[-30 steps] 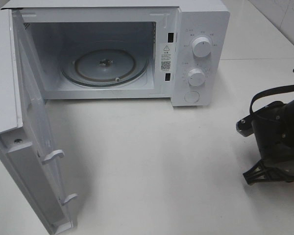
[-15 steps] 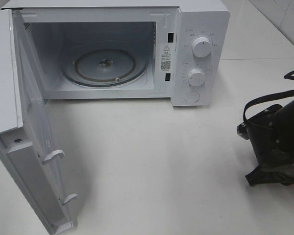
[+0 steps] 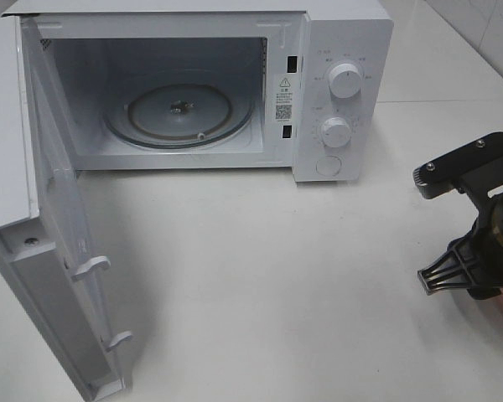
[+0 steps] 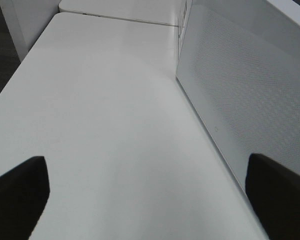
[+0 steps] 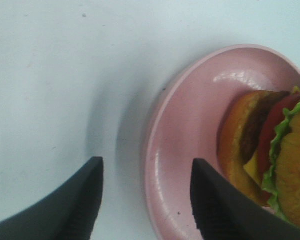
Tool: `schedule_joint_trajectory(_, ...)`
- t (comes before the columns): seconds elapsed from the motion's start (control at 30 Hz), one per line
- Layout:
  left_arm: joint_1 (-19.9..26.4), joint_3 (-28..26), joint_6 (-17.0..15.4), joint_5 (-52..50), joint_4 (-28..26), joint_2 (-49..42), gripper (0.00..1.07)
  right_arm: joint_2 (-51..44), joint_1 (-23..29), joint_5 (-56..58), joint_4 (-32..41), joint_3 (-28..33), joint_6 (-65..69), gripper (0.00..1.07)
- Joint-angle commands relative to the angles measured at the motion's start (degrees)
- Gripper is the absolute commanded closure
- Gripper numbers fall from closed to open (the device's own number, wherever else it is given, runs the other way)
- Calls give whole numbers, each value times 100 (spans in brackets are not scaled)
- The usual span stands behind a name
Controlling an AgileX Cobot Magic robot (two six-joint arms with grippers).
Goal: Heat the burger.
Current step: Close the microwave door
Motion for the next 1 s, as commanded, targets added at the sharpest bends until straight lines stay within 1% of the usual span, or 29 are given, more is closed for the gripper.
schedule_joint_trajectory(0.03,17,6,11,-57,0,-86,6,-395,-17,-86,756,0,-991,48)
schedule_joint_trajectory(0.07,17,6,11,-57,0,-86,6,-710,-17,-103,1289,-6,-1633,42)
schedule_joint_trajectory(0.1,17,6,11,-57,0,-86,6,-710,-17,-103,1289,-6,-1633,42)
schedule_joint_trajectory(0.13,17,6,11,-57,0,-86,6,-1049,-17,-97,1845,-6,-2206,35)
schedule_joint_trajectory(0.17,17,6,11,-57,0,-86,6,-1220,-17,-52,2114,-6,-2481,32)
schedule_joint_trajectory(0.2,17,6,11,-57,0,-86,6,-1220,-17,-52,2114,-6,-2481,32)
schedule_joint_trajectory(0.23,17,6,11,-57,0,-86,6,-1513,-17,120,2550,-6,-3014,28)
schedule_joint_trajectory(0.27,17,6,11,-57,0,-86,6,-1633,-17,218,2710,-6,-3214,28)
schedule_joint_trajectory(0.3,17,6,11,-57,0,-86,6,-1633,-17,218,2710,-6,-3214,28)
schedule_joint_trajectory(0.33,17,6,11,-57,0,-86,6,-1948,-17,510,3048,-6,-3610,28)
schedule_joint_trajectory(0.37,17,6,11,-57,0,-86,6,-2108,-17,625,3180,-6,-3730,29)
schedule_joint_trajectory(0.4,17,6,11,-57,0,-86,6,-2108,-17,625,3180,-6,-3730,29)
schedule_joint_trajectory(0.47,17,6,11,-57,0,-86,6,-2807,-17,1112,3472,-6,-4039,30)
schedule_joint_trajectory(0.57,17,6,11,-57,0,-86,6,-2962,-17,1192,3507,-6,-4120,30)
schedule_joint_trajectory(0.63,17,6,11,-57,0,-86,6,-3713,-17,1478,3627,-6,-4452,30)
schedule_joint_trajectory(0.67,17,6,11,-57,0,-86,6,-3713,-17,1478,3627,-6,-4452,30)
schedule_joint_trajectory(0.7,17,6,11,-57,0,-86,6,-3913,-17,1553,3627,-6,-4481,30)
schedule_joint_trajectory(0.73,17,6,11,-57,0,-86,6,-4309,-17,1662,3633,-6,-4578,30)
schedule_joint_trajectory(0.83,17,6,11,-57,0,-86,6,-4458,-17,1713,3633,-6,-4595,30)
schedule_joint_trajectory(0.9,17,6,11,-57,0,-86,6,-5105,-17,2023,3644,-6,-4595,31)
schedule_joint_trajectory(1.0,17,6,11,-57,0,-86,6,-5254,-17,2097,3644,-6,-4595,31)
